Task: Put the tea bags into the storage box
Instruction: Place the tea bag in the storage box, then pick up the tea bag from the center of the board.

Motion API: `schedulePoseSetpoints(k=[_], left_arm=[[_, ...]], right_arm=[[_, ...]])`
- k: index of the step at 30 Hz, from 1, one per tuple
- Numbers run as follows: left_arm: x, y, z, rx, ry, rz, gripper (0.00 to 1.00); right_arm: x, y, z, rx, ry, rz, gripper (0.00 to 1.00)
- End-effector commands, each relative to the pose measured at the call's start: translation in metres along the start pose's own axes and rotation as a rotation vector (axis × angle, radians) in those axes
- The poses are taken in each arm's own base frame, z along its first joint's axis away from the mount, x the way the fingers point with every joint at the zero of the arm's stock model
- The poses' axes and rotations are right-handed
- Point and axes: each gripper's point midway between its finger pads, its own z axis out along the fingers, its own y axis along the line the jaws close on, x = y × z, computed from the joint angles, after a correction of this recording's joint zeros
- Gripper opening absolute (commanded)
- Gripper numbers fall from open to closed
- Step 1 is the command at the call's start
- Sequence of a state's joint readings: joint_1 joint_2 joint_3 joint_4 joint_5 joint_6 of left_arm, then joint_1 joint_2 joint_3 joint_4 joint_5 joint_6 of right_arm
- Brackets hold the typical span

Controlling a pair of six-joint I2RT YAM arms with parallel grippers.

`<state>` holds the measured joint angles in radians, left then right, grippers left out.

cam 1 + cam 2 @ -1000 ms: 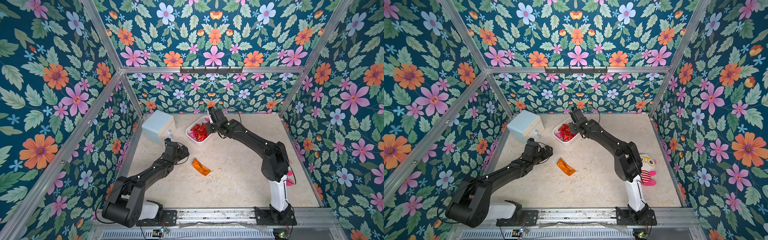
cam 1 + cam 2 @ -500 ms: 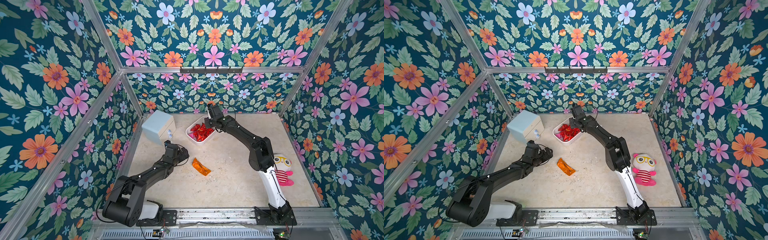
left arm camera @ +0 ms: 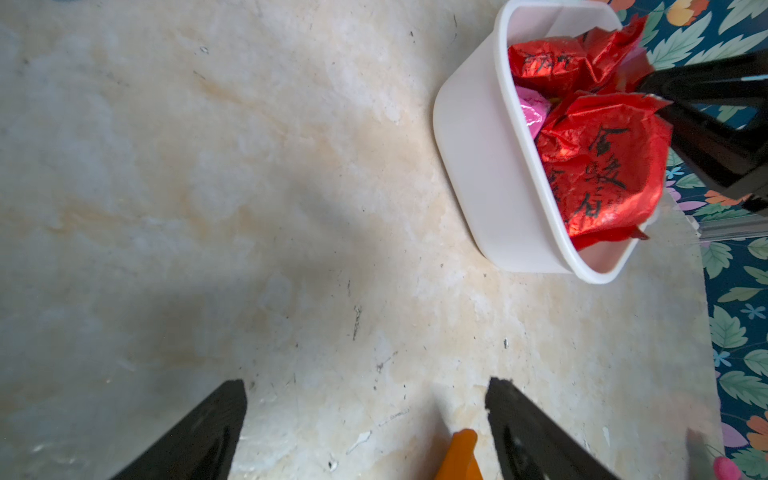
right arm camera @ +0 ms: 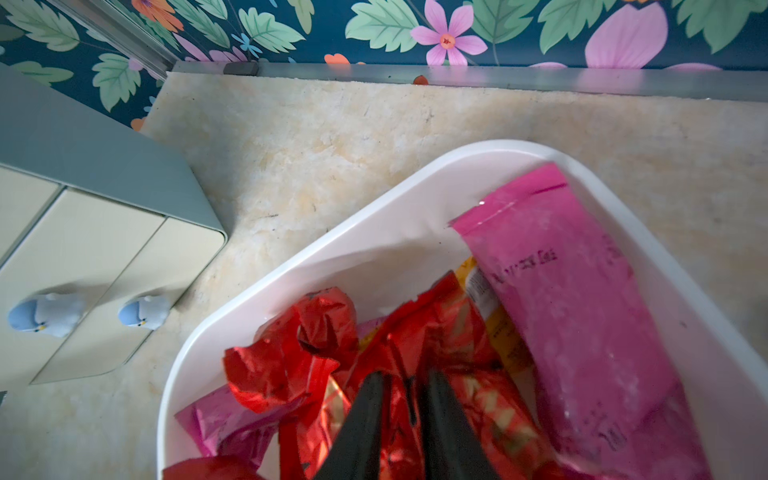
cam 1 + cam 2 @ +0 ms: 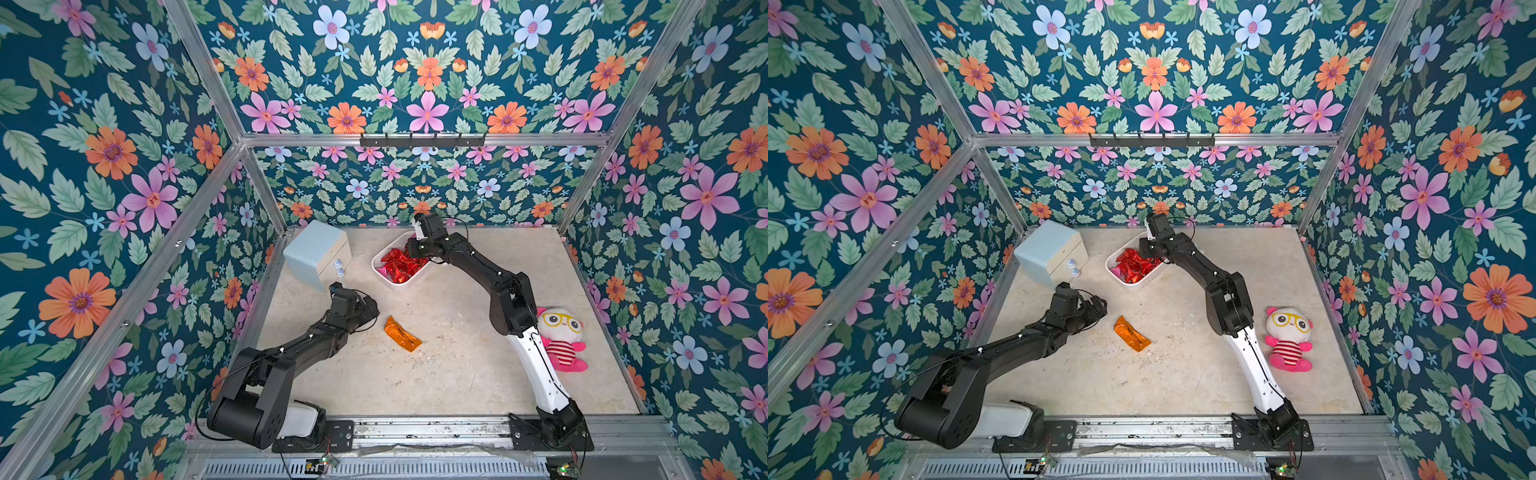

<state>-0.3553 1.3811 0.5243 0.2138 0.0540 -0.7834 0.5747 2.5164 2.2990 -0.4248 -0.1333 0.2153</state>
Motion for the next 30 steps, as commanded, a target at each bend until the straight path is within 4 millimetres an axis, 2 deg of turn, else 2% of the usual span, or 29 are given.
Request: schedulePoseSetpoints(k=[1,4,6,11,18,22,25,30], left_arm=[[-0.003,-0.005,0.001,0.019,-0.009,-0.005,0.96],[-0.003,-0.006,0.002,0.024,-0.004,-0.009,0.96],[-0.004,-0.008,0.002,0.027,-0.005,-0.01,0.96],[-0.008,-0.011,0.001,0.03,-0.016,-0.003,0.96],[-0.017,-0.016,-0.004,0.03,-0.039,0.009,0.96],[-0.024,-0.018,-0.009,0.036,-0.06,-0.001,0.97],[-0.029,-0.018,-0.012,0.037,-0.071,-0.006,0.96],[-0.037,-0.011,-0.018,0.016,-0.092,-0.01,0.97]], right_arm=[[-0.011,0.006,-0.016,-0.005,-0.026,-0.006,0.42],[-0.023,0.007,-0.037,0.021,-0.059,-0.017,0.47],[-0.023,0.01,-0.05,0.029,-0.066,-0.027,0.49],[0.004,0.033,-0.078,0.034,-0.04,-0.098,0.55],[0.072,0.075,-0.119,-0.022,0.006,-0.175,0.66],[0.117,0.091,-0.135,-0.059,0.063,-0.204,0.66],[0.153,0.099,-0.138,-0.066,0.122,-0.237,0.63],[0.205,0.112,-0.131,-0.119,0.227,-0.248,0.54]])
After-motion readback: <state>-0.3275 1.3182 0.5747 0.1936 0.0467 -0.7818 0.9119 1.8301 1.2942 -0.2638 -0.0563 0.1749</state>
